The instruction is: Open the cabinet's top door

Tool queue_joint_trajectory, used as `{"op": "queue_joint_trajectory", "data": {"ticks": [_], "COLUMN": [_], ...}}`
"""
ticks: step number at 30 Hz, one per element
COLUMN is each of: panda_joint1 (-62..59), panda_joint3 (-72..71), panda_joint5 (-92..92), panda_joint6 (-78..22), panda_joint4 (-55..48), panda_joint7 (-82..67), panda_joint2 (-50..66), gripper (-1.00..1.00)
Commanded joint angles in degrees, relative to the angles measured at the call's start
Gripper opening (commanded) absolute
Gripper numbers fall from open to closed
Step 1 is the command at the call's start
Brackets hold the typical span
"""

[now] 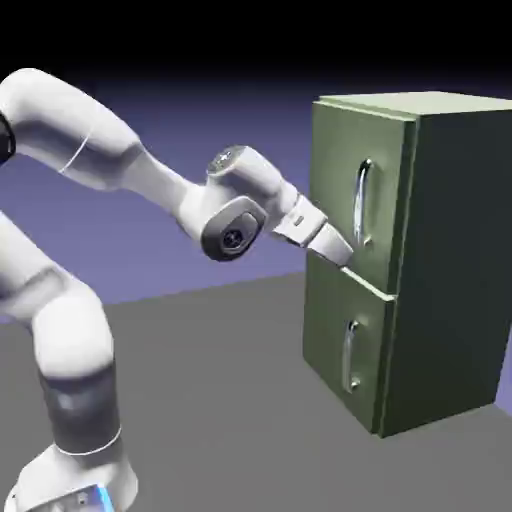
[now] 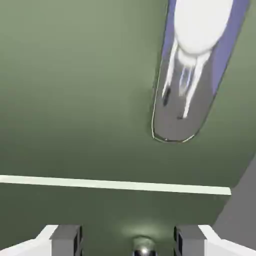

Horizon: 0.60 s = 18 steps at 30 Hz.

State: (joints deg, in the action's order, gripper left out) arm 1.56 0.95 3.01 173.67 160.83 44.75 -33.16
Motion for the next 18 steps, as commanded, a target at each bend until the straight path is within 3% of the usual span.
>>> {"op": "queue_joint_trajectory", "data": {"ticks": [1,18], "panda_joint1": [0.72,12.99], "panda_joint3": [0.79,14.20], "panda_joint5": [2.50,44.86], "panda_joint6": [-0.28,-5.05], "panda_joint4": [-0.14,-2.57], "panda_joint7": [1.90,34.21], "panda_joint2": [-0.42,-7.48], "gripper": [0.00,0.00]}}
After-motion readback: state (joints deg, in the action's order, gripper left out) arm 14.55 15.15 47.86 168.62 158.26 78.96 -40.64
